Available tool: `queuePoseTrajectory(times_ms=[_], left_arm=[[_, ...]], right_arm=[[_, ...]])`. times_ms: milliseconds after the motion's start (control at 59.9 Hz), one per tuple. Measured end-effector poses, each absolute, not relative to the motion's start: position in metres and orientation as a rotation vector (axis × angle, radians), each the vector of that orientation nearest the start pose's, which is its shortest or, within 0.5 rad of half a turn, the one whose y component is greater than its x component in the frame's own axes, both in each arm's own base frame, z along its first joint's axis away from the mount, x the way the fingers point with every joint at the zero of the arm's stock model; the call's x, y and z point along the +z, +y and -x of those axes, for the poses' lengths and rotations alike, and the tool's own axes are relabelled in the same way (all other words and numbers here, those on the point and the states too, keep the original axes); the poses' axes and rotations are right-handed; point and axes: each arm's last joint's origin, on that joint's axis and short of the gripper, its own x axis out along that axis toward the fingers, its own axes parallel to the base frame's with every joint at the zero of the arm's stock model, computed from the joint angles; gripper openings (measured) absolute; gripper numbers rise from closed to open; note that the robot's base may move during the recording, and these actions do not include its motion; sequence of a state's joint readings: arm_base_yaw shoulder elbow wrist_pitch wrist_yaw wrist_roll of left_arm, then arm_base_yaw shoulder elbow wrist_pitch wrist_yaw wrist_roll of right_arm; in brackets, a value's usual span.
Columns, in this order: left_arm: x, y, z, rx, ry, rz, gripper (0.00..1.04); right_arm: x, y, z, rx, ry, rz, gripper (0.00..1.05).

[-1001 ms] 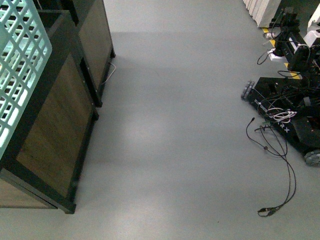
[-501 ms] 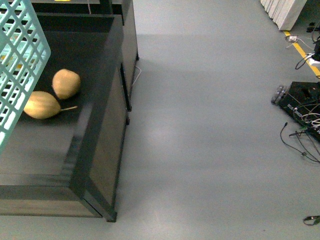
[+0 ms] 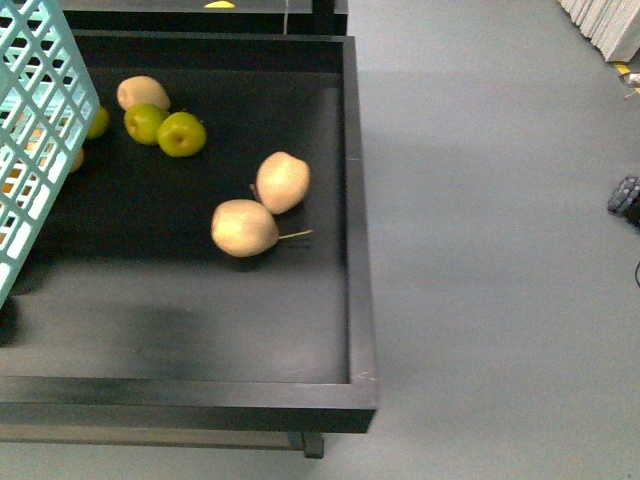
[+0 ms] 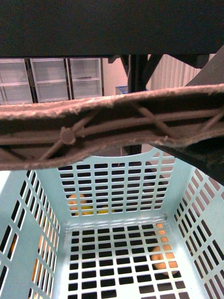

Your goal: Pick lemon and mango into basket

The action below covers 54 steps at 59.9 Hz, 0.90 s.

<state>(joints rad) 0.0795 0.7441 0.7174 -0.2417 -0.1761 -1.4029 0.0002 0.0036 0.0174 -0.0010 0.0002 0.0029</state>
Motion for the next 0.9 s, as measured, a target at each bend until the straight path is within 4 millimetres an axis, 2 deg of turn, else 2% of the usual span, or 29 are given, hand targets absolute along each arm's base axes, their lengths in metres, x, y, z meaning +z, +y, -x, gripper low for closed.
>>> queuePoseTrajectory(times_ms=[901], left_arm=[[0.3101, 0.0182, -0.1645, 0.399, 0.047, 1.371, 0.06]], right_arm=[[0.169, -0.0001, -0.0968, -0.002, -0.013, -0.002, 0.96]])
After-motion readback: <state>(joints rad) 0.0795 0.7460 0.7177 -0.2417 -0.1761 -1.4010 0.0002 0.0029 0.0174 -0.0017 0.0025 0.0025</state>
